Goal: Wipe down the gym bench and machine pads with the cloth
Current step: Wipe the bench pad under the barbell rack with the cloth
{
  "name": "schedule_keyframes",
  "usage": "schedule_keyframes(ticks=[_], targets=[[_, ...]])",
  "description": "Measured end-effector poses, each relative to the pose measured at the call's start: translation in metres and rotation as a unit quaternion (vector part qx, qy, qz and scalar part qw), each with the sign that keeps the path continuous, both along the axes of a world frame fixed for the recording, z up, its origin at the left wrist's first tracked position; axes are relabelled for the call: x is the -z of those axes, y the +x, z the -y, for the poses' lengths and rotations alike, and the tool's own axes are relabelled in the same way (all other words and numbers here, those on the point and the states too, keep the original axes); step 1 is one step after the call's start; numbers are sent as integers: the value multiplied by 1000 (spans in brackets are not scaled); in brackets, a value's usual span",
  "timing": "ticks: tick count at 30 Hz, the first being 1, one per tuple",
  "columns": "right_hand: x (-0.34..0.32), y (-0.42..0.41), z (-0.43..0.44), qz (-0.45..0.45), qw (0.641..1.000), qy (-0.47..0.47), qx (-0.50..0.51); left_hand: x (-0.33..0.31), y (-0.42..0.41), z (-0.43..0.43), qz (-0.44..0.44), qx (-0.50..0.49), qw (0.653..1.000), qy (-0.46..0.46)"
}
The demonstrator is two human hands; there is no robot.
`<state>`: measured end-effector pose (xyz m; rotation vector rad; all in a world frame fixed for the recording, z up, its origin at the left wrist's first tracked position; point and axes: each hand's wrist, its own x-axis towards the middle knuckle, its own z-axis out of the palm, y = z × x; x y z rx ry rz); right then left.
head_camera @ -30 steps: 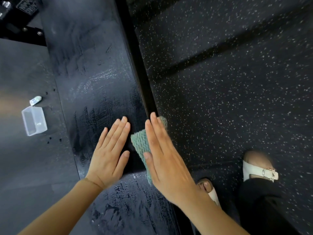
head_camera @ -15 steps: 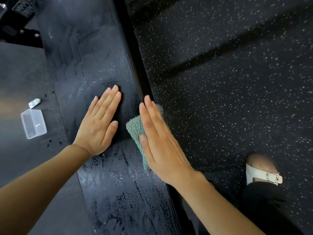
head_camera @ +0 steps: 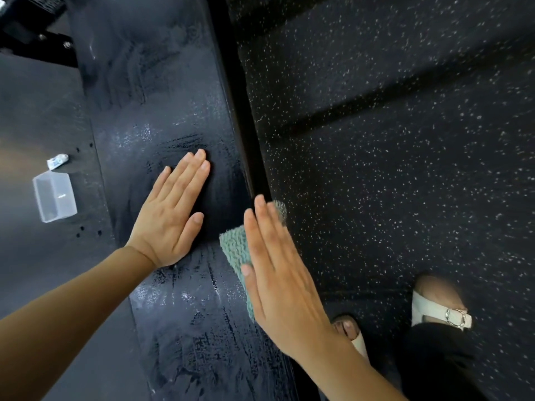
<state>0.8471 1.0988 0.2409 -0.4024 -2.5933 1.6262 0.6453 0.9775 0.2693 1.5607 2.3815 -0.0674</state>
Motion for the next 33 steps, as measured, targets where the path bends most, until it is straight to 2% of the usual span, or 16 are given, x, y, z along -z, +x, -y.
schedule_keyframes(ticks=[14,18,28,33], targets=[[6,-73,-32,-27,999,-29,16,2,-3,1,1,-1,1000,0],[9,-98,-43,-44,997,-65,30,2,-3,1,1,-4,1000,-9],[3,-39,-23,-25,998,-54,2,1,-3,1,4,-13,1000,-9],[5,-51,-21,-27,997,-71,24,0,-4,1,8,-17,1000,-5]])
